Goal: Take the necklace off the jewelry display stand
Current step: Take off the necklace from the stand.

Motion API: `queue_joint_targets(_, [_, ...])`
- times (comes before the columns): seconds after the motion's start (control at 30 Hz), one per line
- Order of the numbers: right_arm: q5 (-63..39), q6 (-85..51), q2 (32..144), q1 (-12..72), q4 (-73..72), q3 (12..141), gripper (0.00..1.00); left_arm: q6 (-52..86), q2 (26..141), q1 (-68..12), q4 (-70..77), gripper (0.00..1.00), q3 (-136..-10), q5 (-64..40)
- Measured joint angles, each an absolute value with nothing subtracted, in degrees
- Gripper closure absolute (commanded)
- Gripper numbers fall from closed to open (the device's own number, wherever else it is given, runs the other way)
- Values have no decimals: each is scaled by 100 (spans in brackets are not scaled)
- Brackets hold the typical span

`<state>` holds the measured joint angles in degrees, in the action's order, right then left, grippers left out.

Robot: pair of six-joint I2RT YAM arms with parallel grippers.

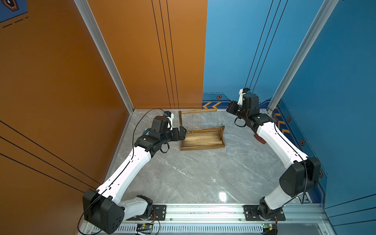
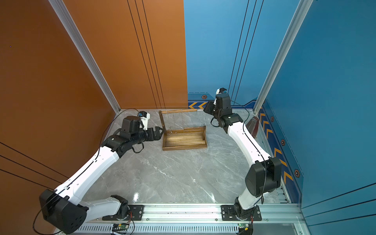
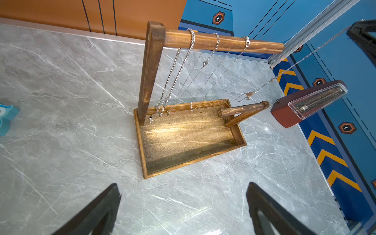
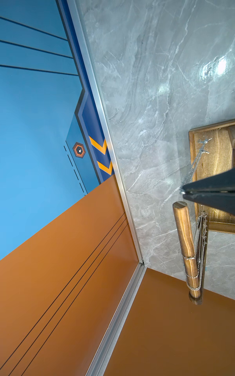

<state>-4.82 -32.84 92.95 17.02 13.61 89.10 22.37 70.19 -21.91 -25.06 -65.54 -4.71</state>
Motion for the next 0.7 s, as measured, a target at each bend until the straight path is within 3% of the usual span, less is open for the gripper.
queue_joint_targets(0.7, [-823, -3264, 7929, 1341, 1780, 8842, 100, 1575, 6248, -2397, -2163, 2, -6187, 152])
